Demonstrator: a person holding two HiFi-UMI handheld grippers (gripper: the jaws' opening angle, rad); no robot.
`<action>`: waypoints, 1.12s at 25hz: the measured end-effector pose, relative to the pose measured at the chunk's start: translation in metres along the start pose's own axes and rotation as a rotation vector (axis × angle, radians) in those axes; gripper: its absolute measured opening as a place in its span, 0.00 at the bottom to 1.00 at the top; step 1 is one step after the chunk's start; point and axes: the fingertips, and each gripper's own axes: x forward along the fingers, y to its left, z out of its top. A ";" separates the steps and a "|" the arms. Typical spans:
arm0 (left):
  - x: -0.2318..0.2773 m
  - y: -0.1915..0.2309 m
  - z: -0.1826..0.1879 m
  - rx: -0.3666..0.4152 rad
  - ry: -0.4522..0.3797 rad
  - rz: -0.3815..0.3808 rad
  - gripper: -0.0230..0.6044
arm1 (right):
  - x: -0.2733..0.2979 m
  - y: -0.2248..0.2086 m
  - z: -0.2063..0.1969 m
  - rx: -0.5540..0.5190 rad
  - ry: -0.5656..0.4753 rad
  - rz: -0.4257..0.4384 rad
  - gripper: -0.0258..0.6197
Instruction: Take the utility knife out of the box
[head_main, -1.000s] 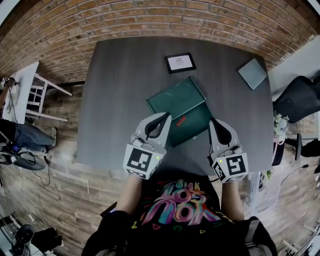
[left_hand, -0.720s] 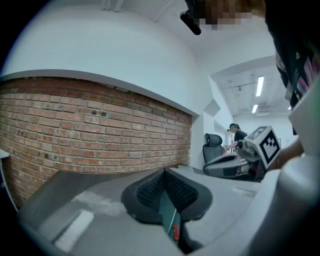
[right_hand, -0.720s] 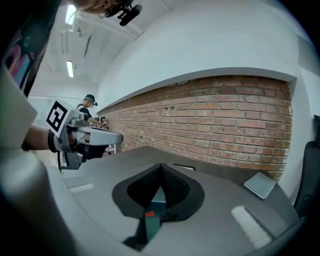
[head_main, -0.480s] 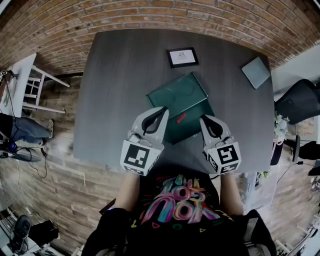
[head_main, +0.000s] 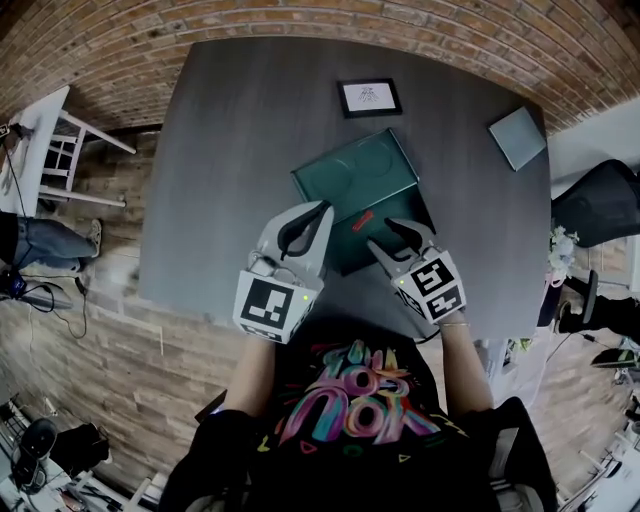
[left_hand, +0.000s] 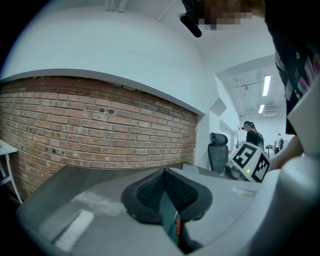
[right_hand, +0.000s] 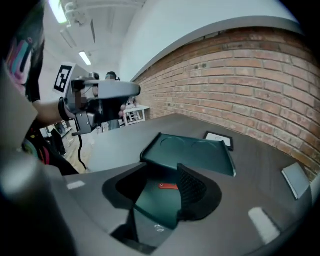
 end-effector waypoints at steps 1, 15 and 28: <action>-0.001 0.001 -0.001 -0.002 0.001 0.003 0.04 | 0.005 0.003 -0.004 -0.011 0.027 0.021 0.32; -0.014 0.017 -0.013 -0.055 0.007 0.065 0.04 | 0.054 0.001 -0.039 0.011 0.215 0.088 0.52; -0.029 0.051 -0.028 -0.081 0.016 0.156 0.04 | 0.084 -0.007 -0.072 -0.016 0.388 0.116 0.69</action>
